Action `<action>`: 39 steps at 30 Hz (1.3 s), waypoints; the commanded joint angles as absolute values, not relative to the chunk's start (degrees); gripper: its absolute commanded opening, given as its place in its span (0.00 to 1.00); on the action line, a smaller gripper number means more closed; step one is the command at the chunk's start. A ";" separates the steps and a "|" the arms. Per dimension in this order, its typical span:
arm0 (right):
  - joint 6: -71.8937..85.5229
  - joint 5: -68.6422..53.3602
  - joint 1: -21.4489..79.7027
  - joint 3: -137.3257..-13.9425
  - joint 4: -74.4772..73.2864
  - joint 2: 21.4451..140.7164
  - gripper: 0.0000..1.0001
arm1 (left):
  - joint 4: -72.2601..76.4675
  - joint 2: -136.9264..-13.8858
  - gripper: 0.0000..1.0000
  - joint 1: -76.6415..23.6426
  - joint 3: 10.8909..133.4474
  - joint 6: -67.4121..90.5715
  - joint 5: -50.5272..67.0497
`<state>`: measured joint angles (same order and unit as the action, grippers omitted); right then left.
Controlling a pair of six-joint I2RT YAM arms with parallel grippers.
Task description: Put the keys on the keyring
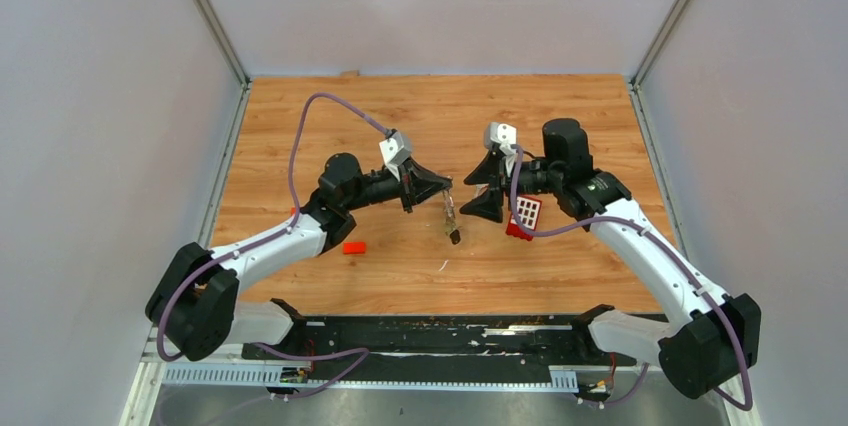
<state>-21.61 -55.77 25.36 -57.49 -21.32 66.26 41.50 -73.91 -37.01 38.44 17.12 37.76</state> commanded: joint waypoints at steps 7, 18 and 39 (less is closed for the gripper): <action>-15.61 -49.69 25.91 -56.49 -11.02 67.45 0.65 | 34.40 -72.65 0.00 -37.78 44.02 15.01 30.57; -15.24 -48.45 27.58 -56.17 -8.56 71.43 0.65 | 37.15 -72.84 0.00 -37.98 43.68 18.77 32.80; -20.57 -41.32 28.85 -57.85 -12.03 70.47 0.59 | 37.68 -72.50 0.00 -38.21 43.40 18.82 35.26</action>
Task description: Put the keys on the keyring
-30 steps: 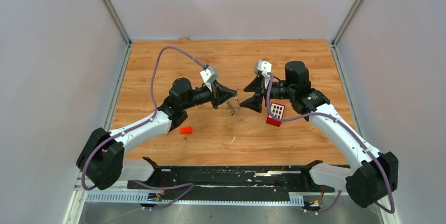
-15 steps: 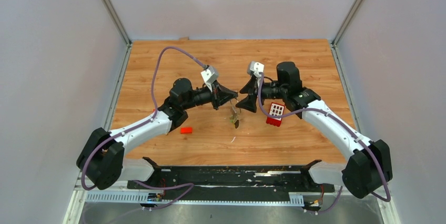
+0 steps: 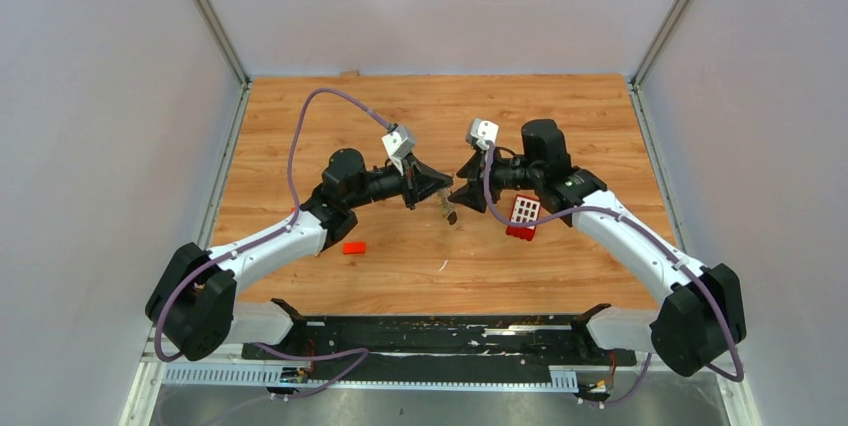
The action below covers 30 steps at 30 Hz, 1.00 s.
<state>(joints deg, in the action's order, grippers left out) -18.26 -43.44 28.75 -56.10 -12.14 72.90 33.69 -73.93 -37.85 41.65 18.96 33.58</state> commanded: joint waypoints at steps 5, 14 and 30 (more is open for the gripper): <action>-21.36 -42.85 28.92 -57.82 -12.31 69.82 0.58 | 37.71 -72.53 0.00 -38.16 43.35 18.19 35.75; -24.00 -42.81 28.91 -59.05 -15.13 69.16 0.52 | 37.73 -72.13 0.00 -38.21 43.24 16.77 37.21; -25.15 -50.07 28.95 -61.41 -18.70 69.85 0.56 | 30.68 -72.60 0.00 -38.32 45.13 12.76 29.80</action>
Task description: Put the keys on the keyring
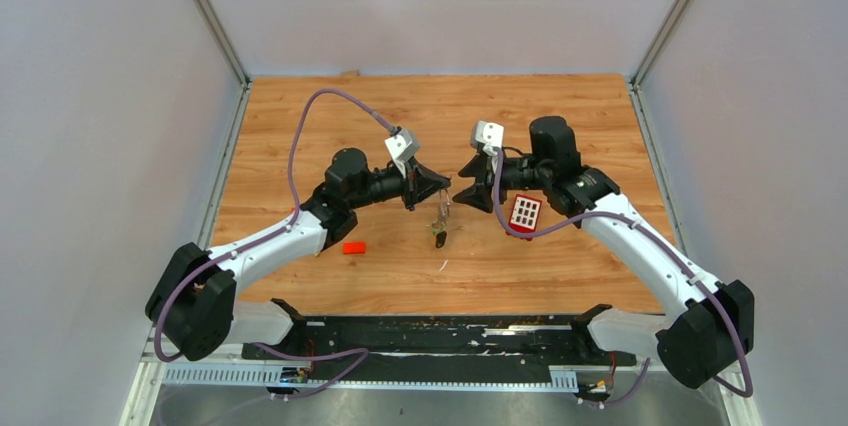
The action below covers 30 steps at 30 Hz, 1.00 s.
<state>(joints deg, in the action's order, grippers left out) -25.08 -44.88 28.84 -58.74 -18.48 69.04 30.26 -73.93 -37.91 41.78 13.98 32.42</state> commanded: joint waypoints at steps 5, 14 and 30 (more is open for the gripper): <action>-24.46 -49.44 28.85 -61.54 -17.33 71.47 0.57 | 31.10 -72.47 0.00 -38.37 44.86 12.77 30.66; -29.39 -49.12 28.00 -63.59 -19.20 69.60 0.44 | 38.04 -71.46 0.00 -38.32 41.17 10.91 39.08; -34.06 -60.75 26.54 -65.48 -25.47 70.54 0.23 | 41.57 -71.82 0.00 -38.49 39.51 9.47 44.43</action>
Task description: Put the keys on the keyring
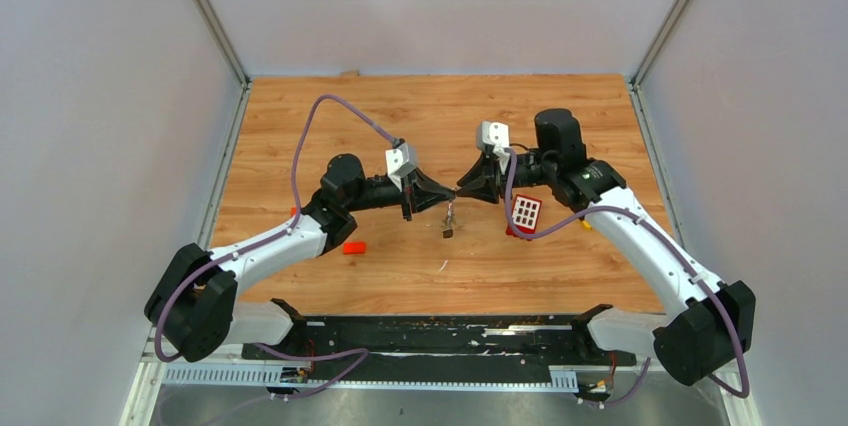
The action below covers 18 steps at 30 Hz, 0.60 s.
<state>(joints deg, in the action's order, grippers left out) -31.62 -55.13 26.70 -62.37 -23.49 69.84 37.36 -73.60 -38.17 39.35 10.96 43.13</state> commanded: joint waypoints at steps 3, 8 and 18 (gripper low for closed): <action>-34.45 -62.06 26.50 -66.04 -26.48 71.45 0.20 | 41.48 -71.89 0.00 -38.58 39.46 9.20 44.73; -34.57 -63.16 26.47 -66.47 -27.12 72.24 0.13 | 41.31 -71.83 0.00 -38.80 39.38 8.80 45.04; -34.97 -64.17 26.54 -66.27 -27.64 72.99 0.08 | 41.74 -71.81 0.00 -38.82 39.31 9.05 45.12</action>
<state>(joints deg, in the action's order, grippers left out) -33.63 -60.69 26.55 -64.20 -27.20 72.60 37.78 -73.60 -38.61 39.03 10.04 44.97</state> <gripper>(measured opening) 0.089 0.007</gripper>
